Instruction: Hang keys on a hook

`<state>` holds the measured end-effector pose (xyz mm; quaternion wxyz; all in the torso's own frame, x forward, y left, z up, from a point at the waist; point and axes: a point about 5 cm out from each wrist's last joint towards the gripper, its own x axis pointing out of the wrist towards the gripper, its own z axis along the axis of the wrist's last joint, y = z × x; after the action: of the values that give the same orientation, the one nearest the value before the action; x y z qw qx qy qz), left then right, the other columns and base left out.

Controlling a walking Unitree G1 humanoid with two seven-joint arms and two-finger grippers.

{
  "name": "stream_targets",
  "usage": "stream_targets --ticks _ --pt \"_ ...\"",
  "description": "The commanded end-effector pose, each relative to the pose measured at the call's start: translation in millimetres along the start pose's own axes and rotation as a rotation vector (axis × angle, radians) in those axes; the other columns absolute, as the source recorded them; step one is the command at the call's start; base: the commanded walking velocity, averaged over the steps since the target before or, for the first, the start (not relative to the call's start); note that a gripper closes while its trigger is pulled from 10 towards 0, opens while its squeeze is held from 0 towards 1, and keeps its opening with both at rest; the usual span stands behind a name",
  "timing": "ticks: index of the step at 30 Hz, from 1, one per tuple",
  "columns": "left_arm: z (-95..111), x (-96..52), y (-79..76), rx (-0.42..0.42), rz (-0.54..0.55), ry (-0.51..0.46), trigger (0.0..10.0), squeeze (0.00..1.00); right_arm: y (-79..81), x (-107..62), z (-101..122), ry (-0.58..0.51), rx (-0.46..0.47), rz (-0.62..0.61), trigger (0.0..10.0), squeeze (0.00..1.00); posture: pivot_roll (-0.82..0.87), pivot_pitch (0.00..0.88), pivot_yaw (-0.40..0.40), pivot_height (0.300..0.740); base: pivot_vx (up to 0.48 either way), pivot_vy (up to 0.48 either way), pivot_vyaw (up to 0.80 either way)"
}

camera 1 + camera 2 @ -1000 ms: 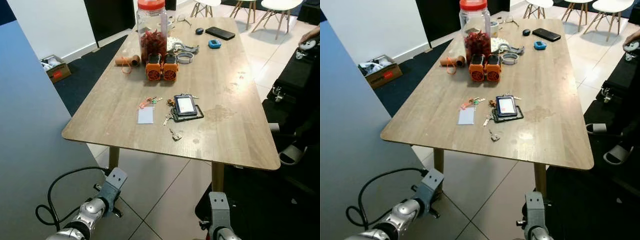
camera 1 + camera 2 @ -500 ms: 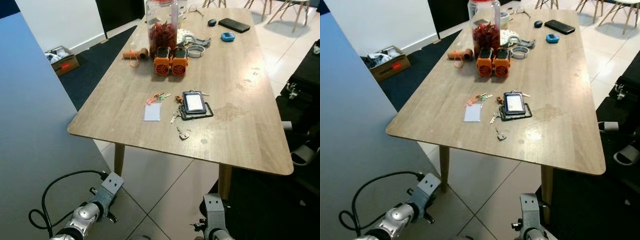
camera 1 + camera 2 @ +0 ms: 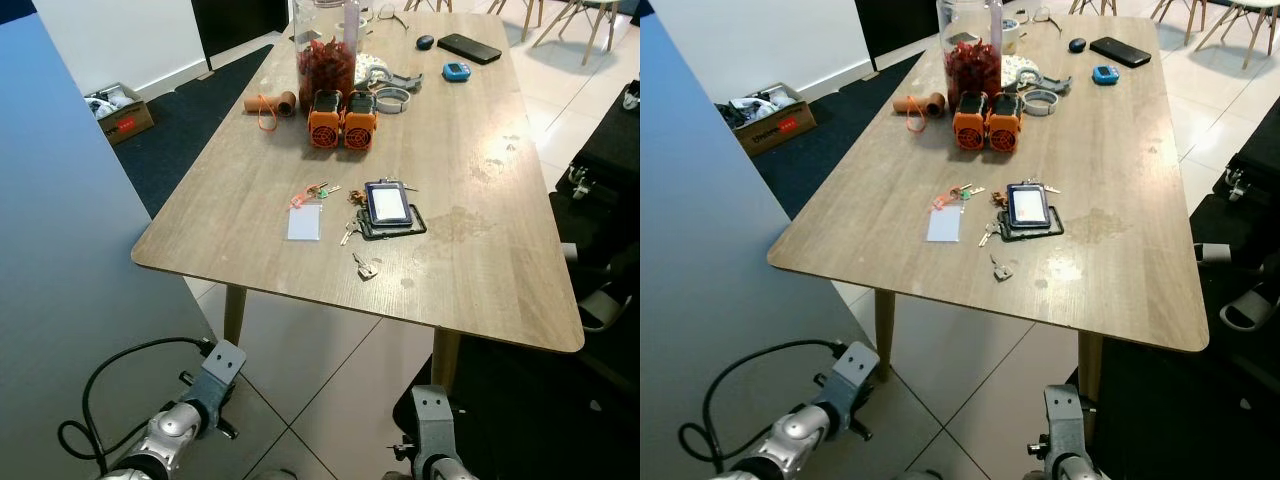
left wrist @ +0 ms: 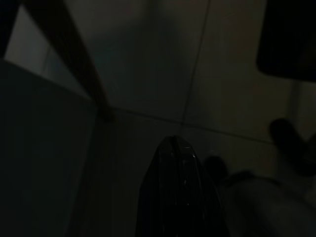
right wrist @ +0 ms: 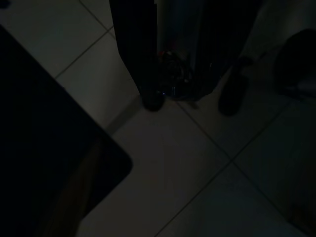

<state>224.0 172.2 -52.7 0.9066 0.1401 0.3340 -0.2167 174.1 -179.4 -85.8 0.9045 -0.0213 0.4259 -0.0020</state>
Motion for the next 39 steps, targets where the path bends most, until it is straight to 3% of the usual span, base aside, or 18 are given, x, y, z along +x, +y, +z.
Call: stream_targets --ticks 1,11,21,28,39 --pt "-2.1 0.5 -2.9 -0.033 0.014 0.005 10.0 0.00 -1.4 -0.4 -0.2 -0.005 -0.004 0.002 10.0 0.00 0.07 0.086 -0.018 0.740 0.000 0.000 0.00" --pt "-2.2 4.8 -16.6 -0.095 0.031 0.001 10.0 0.00 -17.5 0.0 7.0 -0.015 -0.060 0.001 10.0 0.00 0.05 0.062 -0.084 0.740 0.000 0.000 0.00" --pt "-1.8 5.9 -20.2 -0.118 0.046 -0.003 10.0 0.00 -20.6 -0.5 6.4 -0.013 -0.057 0.000 10.0 0.00 0.05 0.045 -0.108 0.740 0.000 0.000 0.00" --pt "-1.8 4.7 -17.2 -0.151 0.072 -0.021 10.0 0.00 -25.0 -0.1 9.2 -0.033 0.104 -0.045 10.0 0.00 0.08 0.032 -0.123 0.740 0.000 0.000 0.00" --pt "1.3 4.4 -13.0 -0.172 0.079 -0.044 10.0 0.00 -23.8 0.2 10.0 -0.044 0.192 -0.037 10.0 0.00 0.07 0.039 -0.093 0.740 0.000 0.000 0.00"
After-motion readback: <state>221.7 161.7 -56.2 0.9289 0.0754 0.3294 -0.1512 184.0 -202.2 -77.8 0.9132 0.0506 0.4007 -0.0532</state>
